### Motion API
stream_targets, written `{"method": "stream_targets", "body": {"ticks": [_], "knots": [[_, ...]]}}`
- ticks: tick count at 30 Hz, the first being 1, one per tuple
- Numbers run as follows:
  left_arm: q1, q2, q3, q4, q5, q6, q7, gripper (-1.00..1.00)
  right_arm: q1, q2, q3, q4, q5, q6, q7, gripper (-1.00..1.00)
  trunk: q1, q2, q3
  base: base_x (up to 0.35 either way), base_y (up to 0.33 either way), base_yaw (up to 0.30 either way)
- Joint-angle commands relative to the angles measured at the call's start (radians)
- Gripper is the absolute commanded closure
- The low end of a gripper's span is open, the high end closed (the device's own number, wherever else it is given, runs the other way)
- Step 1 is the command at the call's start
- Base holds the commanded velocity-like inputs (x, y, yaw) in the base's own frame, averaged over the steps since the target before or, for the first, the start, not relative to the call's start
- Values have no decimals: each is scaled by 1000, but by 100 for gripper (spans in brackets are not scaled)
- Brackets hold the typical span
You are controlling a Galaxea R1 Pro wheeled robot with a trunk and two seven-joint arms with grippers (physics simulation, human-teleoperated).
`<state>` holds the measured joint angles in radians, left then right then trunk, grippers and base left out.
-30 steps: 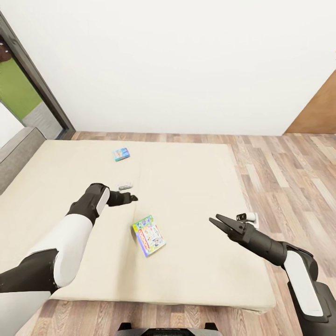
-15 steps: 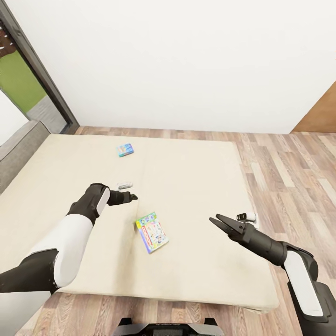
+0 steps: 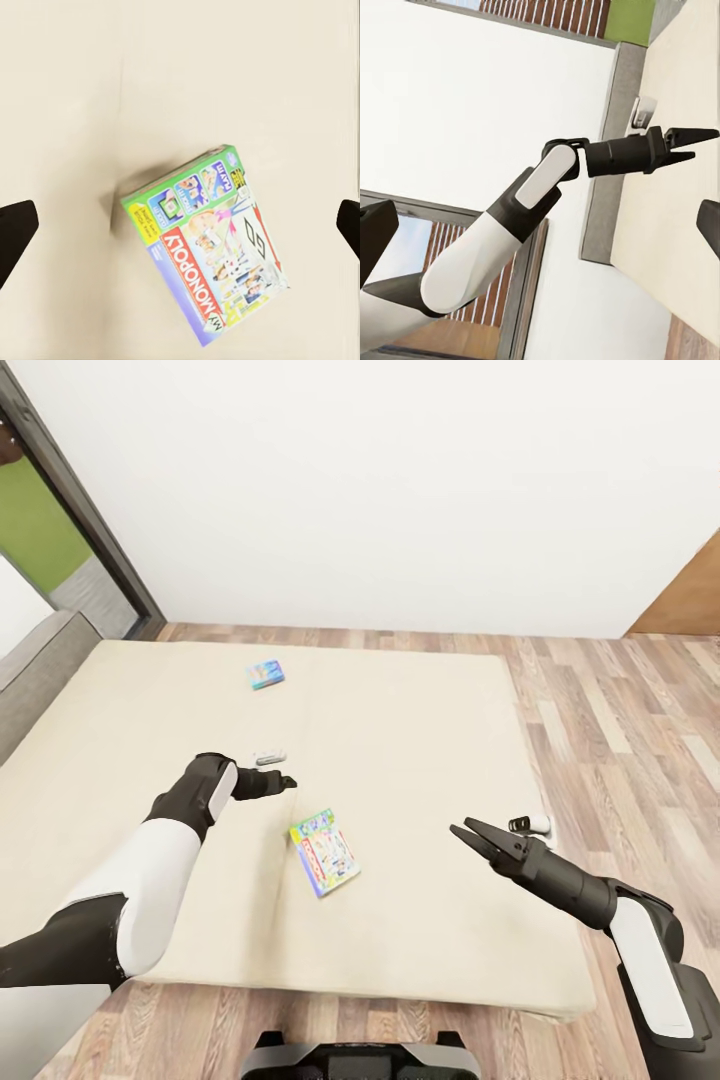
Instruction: Put all the toys in the child's room - the three board games (two on the bed and one on the table), the two jigsaw puzzles on the table, and the tennis ball on the table - inside the toy box on the table in the child's room.
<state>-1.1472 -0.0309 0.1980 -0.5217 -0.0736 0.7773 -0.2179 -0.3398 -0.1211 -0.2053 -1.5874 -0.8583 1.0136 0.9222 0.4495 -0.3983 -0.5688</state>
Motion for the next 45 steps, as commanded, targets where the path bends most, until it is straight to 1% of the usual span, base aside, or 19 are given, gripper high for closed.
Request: {"method": "stream_targets", "body": {"ticks": [1,6,12,20,45], "knots": [[0,-2,8,-1,-8,5,-6,-100,-1,0,-1,0,2,4,4,-100,0,-2,-3,0,0,-129],[0,-3,8,-1,-8,4,-6,-100,-1,0,0,0,2,3,4,-100,0,-2,-10,0,0,-133],[0,-3,6,-1,-8,3,-7,-100,-1,0,0,0,2,3,4,-100,0,-2,-14,0,0,-54],[0,-2,6,-1,-9,-12,-7,-100,-1,1,4,0,2,2,3,-100,0,-2,-18,0,0,-8],[0,-3,6,-1,-9,-25,-7,-100,-1,1,7,0,2,2,3,-100,0,-2,-50,0,0,0]]}}
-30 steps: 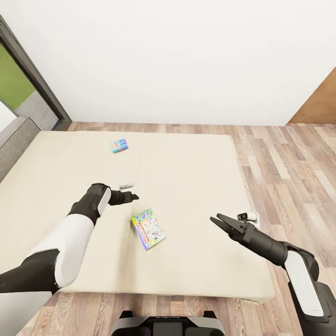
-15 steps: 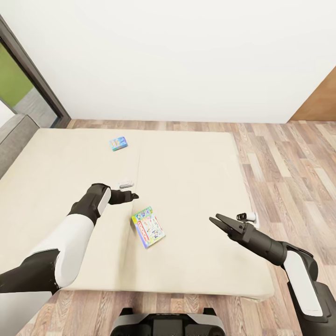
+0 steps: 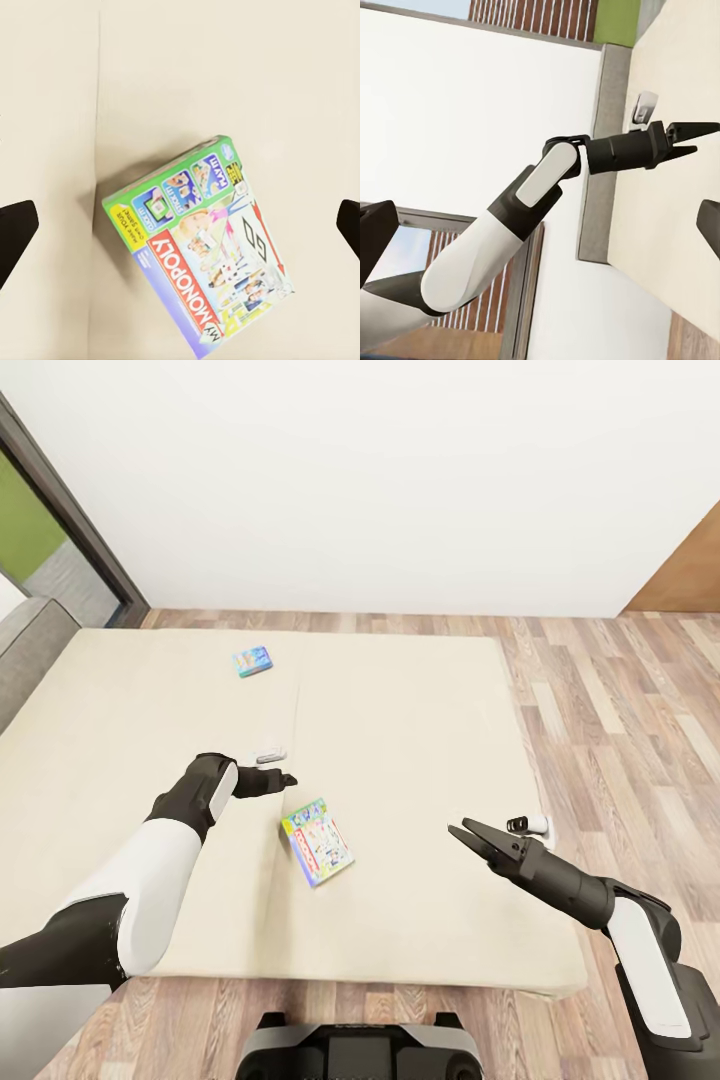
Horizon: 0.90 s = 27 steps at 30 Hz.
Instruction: Put all the toys in the child's room - the three board games (two on the bed and one on the table), the two jigsaw puzzles on the table, and the tennis ball on the table - inside the toy box on the table in the child's room.
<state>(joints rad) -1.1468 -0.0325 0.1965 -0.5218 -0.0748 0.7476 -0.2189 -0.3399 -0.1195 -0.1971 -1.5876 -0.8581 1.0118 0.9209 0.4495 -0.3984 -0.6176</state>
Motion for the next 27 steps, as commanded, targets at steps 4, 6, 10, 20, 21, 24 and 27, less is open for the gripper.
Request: {"method": "stream_targets", "body": {"ticks": [4,6,10,20,21,24,27], "knots": [[-1,-1,8,-1,-8,4,-6,-100,-1,0,-1,0,2,4,4,-100,0,-2,-6,0,0,0],[-1,-1,8,-1,-8,3,-6,-100,-1,0,0,0,3,4,4,-100,0,-2,-9,0,0,0],[-1,-1,8,-1,-8,3,-7,-100,-1,0,3,0,3,4,4,-100,0,-2,-14,0,0,0],[-1,-1,8,28,-7,-29,-6,-100,-1,0,4,0,4,4,-13,-100,0,-2,-27,0,0,0],[-1,0,8,37,-7,-34,-6,-100,-1,0,5,0,4,4,-15,-100,0,-2,-29,0,0,0],[-1,0,8,46,-7,-40,-6,-100,-1,0,5,0,4,4,-16,-100,0,-2,-33,0,0,0],[-1,0,8,50,-7,-44,-7,-100,-1,0,5,0,4,4,-17,-100,0,-2,-36,0,0,0]]}}
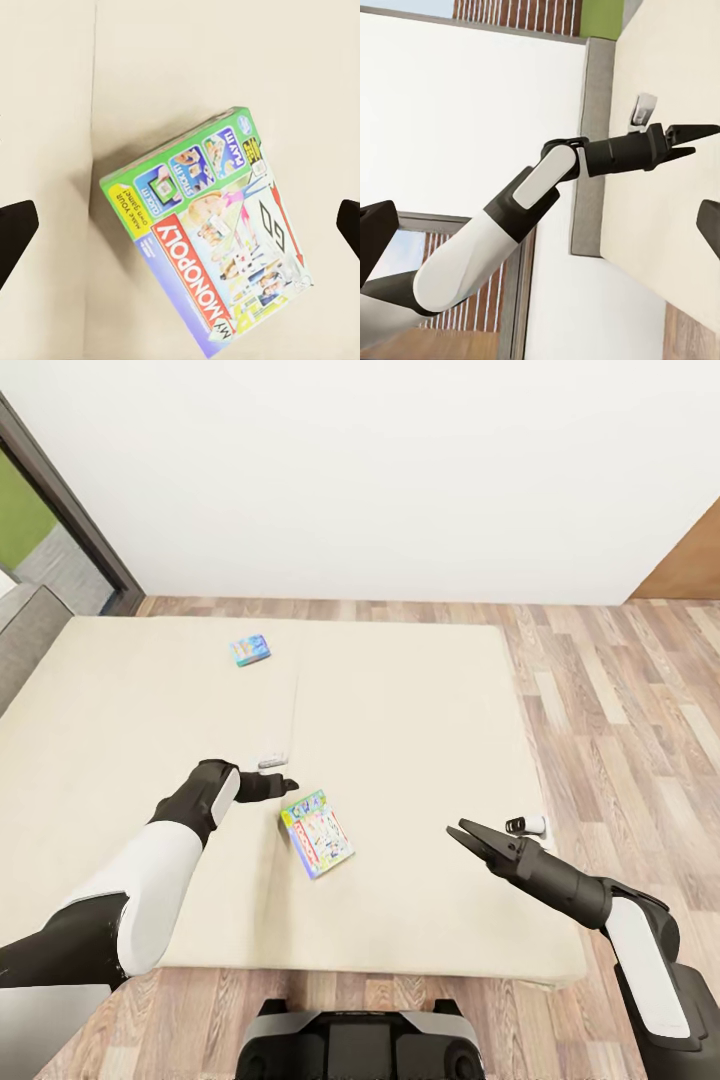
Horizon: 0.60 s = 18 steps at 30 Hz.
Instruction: Put all the toys in the child's room - the three board games (two on the bed and one on the table), the two jigsaw puzzles on the table, and the tennis ball on the table - inside the toy box on the table in the child's room.
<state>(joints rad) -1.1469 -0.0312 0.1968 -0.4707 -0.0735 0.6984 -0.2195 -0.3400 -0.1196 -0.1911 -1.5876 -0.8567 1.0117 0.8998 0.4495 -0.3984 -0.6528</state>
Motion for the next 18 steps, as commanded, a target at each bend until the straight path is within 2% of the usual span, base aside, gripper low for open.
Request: {"method": "stream_targets", "body": {"ticks": [1,18], "knots": [[0,-1,7,-1,-8,5,-6,-100,-1,0,-1,0,2,4,4,-100,0,-2,-3,0,0,0],[0,4,9,2,-6,-6,-12,-100,-1,1,-1,0,2,4,4,-100,0,-2,-25,0,0,0]]}}
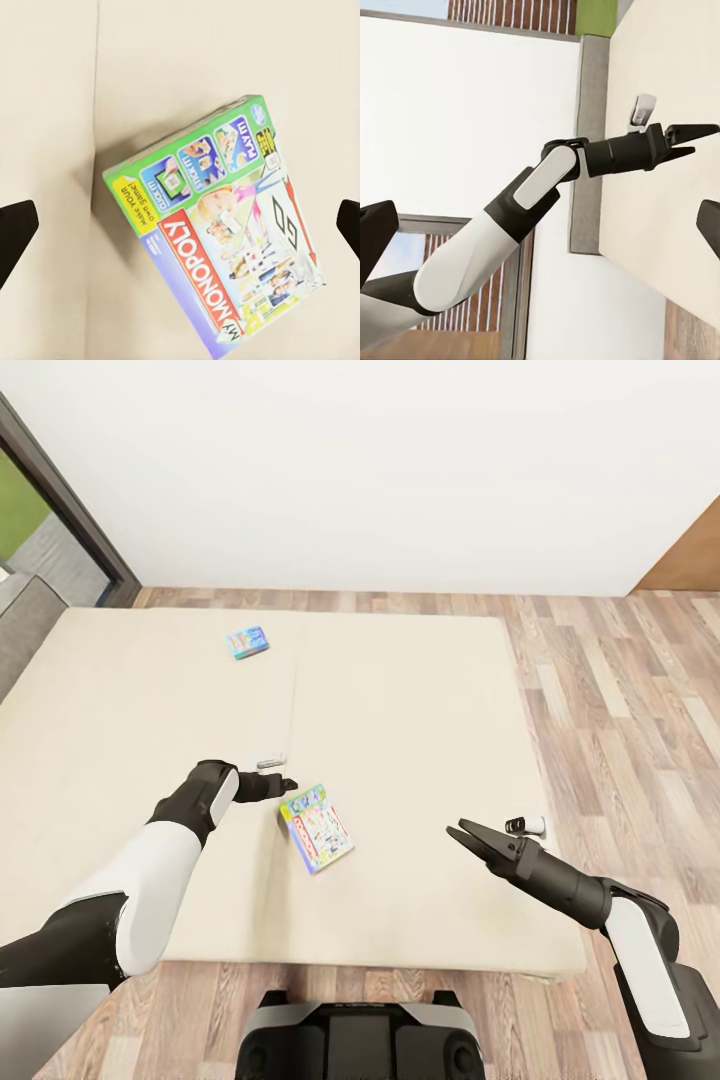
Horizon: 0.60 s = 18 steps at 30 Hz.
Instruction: Put all the toys in the child's room - the three board games (two on the bed and one on the table), the two jigsaw puzzles on the table, and the tennis ball on the table - inside the toy box on the table in the child's room.
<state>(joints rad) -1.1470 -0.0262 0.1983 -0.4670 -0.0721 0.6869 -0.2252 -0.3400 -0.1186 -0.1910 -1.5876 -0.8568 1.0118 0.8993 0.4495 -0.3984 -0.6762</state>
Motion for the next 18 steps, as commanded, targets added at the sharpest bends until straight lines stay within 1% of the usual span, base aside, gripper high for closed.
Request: {"method": "stream_targets", "body": {"ticks": [1,8,11,14,15,16,17,18], "knots": [[0,-1,7,-1,-8,5,-6,-100,-1,0,-1,0,2,4,4,-100,0,-2,-3,0,0,0],[0,-2,7,-1,-8,2,-7,-100,-1,1,0,0,6,4,3,-100,0,-2,-12,0,0,0],[0,-4,7,-1,-8,2,-6,-100,-1,3,1,0,7,4,-8,-100,0,-2,-16,0,0,0],[0,-6,7,0,-8,2,-6,-100,-1,17,5,0,8,4,-51,-100,0,-2,-19,0,0,0],[0,-6,7,3,-8,2,-6,-100,-2,29,14,1,8,6,-90,-100,0,-2,-21,0,0,0],[0,-7,7,6,-8,2,-6,-100,-4,35,19,1,8,8,-113,-100,0,-2,-22,0,0,0],[0,-7,8,14,-8,2,-6,-100,-16,43,27,0,7,12,-164,-100,0,-2,-23,0,0,0],[0,-7,9,19,-8,2,-6,-100,-28,46,30,1,6,13,-191,-100,0,-2,-25,0,0,0]]}}
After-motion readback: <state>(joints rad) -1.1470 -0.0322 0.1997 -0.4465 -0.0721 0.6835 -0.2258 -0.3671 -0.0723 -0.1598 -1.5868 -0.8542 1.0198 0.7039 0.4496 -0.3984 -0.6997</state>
